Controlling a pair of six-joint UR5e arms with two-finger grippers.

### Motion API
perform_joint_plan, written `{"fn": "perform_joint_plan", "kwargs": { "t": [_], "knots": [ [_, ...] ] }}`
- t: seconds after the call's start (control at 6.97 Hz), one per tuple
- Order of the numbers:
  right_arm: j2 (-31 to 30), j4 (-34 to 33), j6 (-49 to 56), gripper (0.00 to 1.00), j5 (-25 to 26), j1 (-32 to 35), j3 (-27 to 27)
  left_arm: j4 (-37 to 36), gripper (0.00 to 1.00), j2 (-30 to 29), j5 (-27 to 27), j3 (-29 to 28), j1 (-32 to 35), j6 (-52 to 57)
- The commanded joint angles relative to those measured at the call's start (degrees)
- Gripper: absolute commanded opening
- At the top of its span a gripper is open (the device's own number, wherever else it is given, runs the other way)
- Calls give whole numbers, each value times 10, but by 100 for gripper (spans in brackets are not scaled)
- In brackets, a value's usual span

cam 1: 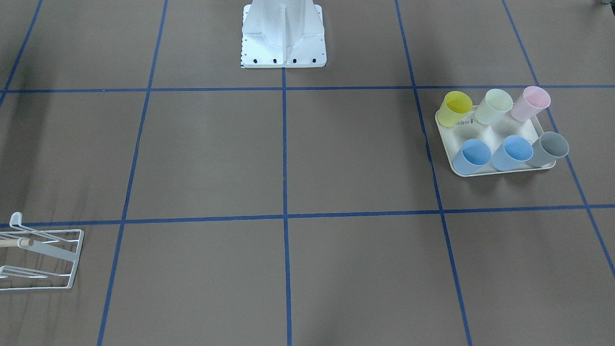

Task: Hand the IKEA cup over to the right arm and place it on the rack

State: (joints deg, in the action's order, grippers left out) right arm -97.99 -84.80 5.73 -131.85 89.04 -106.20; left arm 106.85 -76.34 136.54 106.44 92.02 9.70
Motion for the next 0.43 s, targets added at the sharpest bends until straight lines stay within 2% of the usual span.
{"fn": "perform_joint_plan", "kwargs": {
  "t": [0.0,0.14,0.29],
  "knots": [
    [3,3,-12,100,-16,-2,-50,124,100,-11,-3,-6,0,0],
    [9,3,-11,99,-30,-20,-55,184,100,-27,-5,-20,0,-2],
    [24,33,-18,99,-54,-32,-57,205,100,-47,1,-39,0,2]
  ]
}}
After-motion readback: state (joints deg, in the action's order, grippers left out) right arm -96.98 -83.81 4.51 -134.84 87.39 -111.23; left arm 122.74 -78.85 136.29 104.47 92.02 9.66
